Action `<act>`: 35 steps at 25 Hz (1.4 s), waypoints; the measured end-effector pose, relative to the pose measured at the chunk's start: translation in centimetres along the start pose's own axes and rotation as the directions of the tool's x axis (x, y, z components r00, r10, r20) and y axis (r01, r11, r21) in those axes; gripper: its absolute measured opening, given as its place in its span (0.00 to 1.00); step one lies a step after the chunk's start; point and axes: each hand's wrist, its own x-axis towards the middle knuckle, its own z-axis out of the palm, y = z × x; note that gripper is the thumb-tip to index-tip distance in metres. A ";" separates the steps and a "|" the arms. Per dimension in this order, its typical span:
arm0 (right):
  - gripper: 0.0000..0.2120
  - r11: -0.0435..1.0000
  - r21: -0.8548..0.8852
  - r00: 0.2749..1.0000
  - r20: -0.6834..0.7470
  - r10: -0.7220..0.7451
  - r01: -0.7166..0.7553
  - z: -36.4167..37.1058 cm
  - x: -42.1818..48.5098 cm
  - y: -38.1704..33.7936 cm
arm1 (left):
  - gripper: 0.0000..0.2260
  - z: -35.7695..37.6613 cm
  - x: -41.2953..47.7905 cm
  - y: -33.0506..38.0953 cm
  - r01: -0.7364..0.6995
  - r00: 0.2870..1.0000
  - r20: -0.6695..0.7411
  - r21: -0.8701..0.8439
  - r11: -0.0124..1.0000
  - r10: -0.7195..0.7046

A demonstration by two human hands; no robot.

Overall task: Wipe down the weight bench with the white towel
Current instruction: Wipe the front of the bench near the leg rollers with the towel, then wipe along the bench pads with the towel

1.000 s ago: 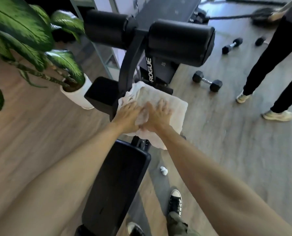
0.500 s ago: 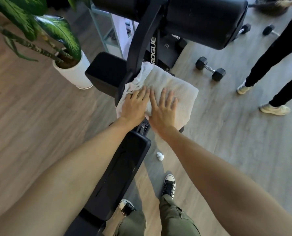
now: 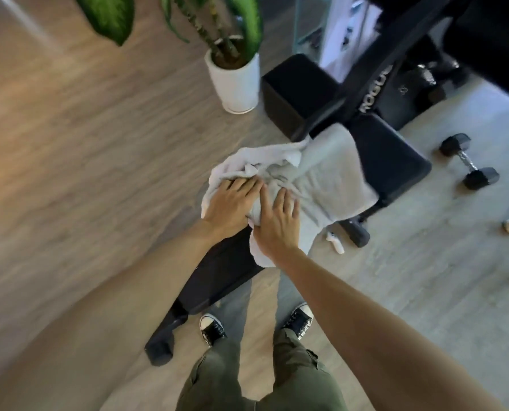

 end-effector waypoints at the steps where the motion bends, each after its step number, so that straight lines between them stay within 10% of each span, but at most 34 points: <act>1: 0.39 0.998 0.016 0.998 0.022 -0.059 0.058 0.6 -0.1 -2.4 | 0.32 0.5 -2.1 -1.7 0.071 0.997 0.020 -0.020 0.997 -0.071; 11: 0.36 0.813 0.092 0.787 0.207 -0.581 0.575 10.3 -4.8 -31.3 | 0.33 11.8 -29.1 -18.4 0.696 0.715 0.137 -0.237 0.678 -0.685; 21: 0.33 0.557 0.049 0.530 0.243 -0.812 0.829 30.3 -6.9 -47.7 | 0.32 32.1 -44.2 -26.6 0.808 0.442 0.124 -0.484 0.335 -0.888; 24: 0.31 0.459 0.097 0.424 0.253 -0.869 0.883 39.2 -7.6 -45.6 | 0.28 41.2 -45.7 -24.0 0.780 0.435 0.130 -0.549 0.300 -0.891; 29: 0.34 0.357 -0.136 0.352 0.671 -0.653 0.924 57.0 -11.5 -36.3 | 0.35 59.9 -46.0 -13.8 0.827 0.533 0.557 -0.503 0.252 -0.637; 35: 0.35 0.307 -0.074 0.306 0.449 -0.840 0.949 63.5 -9.0 -36.3 | 0.45 66.3 -45.9 -14.7 0.730 0.511 0.419 -0.672 0.122 -0.750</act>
